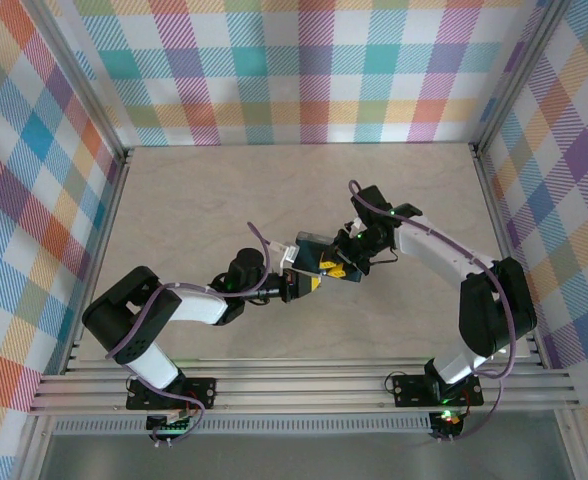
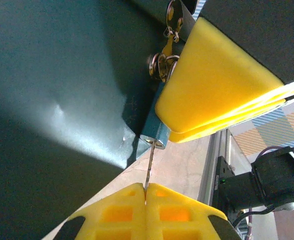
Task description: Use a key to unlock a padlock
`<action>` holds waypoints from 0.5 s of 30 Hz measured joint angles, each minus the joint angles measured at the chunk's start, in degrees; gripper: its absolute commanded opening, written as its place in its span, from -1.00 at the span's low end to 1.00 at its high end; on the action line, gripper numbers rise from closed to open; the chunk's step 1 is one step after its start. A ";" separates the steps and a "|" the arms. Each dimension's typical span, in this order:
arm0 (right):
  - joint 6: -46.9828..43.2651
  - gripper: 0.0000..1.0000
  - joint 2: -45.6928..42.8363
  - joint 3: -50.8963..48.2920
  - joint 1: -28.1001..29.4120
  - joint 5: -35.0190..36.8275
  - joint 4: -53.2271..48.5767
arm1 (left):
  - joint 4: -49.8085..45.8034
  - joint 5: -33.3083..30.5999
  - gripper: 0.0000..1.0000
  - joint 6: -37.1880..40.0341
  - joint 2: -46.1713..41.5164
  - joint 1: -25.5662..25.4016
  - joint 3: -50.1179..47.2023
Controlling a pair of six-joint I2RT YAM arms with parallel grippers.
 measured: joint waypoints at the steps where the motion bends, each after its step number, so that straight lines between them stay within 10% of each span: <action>1: -0.63 -1.00 0.15 0.11 0.00 -0.09 -0.31 | -0.09 0.00 -1.00 0.22 0.00 -0.04 0.00; 15: -8.07 -1.00 0.42 1.05 0.37 -4.39 -5.53 | -0.44 -1.11 -1.00 0.52 -0.13 -0.07 0.55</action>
